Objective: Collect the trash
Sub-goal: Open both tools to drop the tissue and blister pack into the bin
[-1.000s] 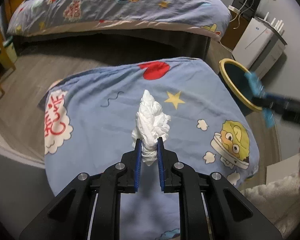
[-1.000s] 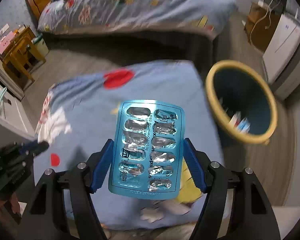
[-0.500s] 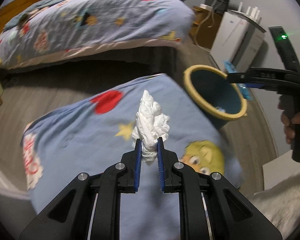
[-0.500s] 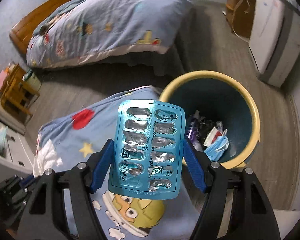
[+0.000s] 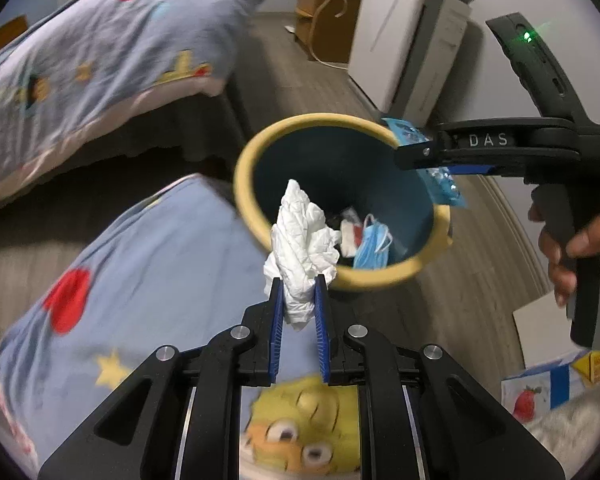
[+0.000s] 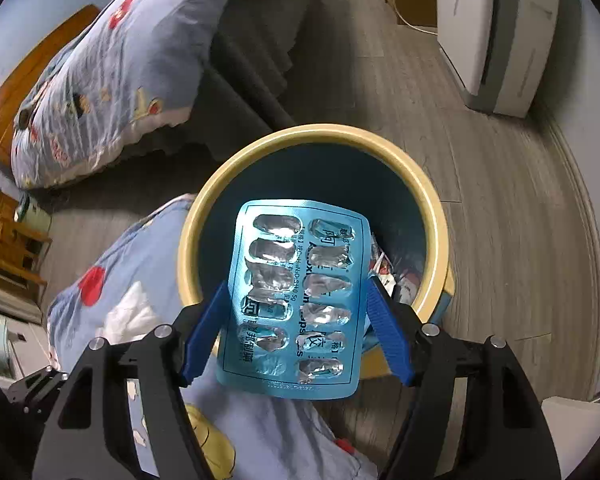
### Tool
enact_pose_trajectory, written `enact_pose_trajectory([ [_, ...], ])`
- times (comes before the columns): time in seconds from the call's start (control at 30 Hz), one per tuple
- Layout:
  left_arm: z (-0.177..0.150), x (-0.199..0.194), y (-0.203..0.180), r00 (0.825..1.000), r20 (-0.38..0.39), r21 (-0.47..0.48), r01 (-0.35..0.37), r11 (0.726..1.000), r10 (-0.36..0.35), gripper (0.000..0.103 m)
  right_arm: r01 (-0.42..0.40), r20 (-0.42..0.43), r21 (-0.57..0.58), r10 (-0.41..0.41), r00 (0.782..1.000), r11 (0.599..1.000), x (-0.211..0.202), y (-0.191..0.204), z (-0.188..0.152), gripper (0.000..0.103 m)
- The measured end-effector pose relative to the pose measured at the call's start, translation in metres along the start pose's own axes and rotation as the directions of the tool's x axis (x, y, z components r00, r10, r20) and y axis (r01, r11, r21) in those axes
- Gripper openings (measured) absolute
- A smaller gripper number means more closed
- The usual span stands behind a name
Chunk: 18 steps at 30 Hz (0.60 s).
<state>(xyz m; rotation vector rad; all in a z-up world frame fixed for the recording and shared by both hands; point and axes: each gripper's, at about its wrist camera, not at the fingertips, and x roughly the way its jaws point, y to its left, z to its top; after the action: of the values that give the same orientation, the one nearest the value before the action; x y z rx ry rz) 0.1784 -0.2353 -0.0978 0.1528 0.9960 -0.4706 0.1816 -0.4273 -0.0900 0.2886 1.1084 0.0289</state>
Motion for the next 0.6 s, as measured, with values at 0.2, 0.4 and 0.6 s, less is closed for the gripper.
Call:
enact_pose_trajectory([
  [0.2, 0.027, 0.039, -0.015, 0.999, -0.021, 0.058, -0.025, 0.998, 0.027, 0.016, 0.005, -0.003, 0.038, -0.005, 1.0, 0.999, 0.011, -0.015, 0.007, 0.069],
  [0.4, 0.038, 0.063, -0.013, 0.999, -0.037, 0.048, -0.027, 0.998, 0.029, 0.016, 0.023, -0.015, 0.068, -0.022, 1.0, 0.997, 0.022, -0.027, 0.009, 0.069],
  [0.6, 0.045, 0.065, 0.002, 0.999, 0.006, -0.014, -0.035, 0.999, 0.035, 0.058, 0.001, 0.022, 0.065, -0.002, 1.0, 0.998, 0.023, -0.025, 0.014, 0.069],
])
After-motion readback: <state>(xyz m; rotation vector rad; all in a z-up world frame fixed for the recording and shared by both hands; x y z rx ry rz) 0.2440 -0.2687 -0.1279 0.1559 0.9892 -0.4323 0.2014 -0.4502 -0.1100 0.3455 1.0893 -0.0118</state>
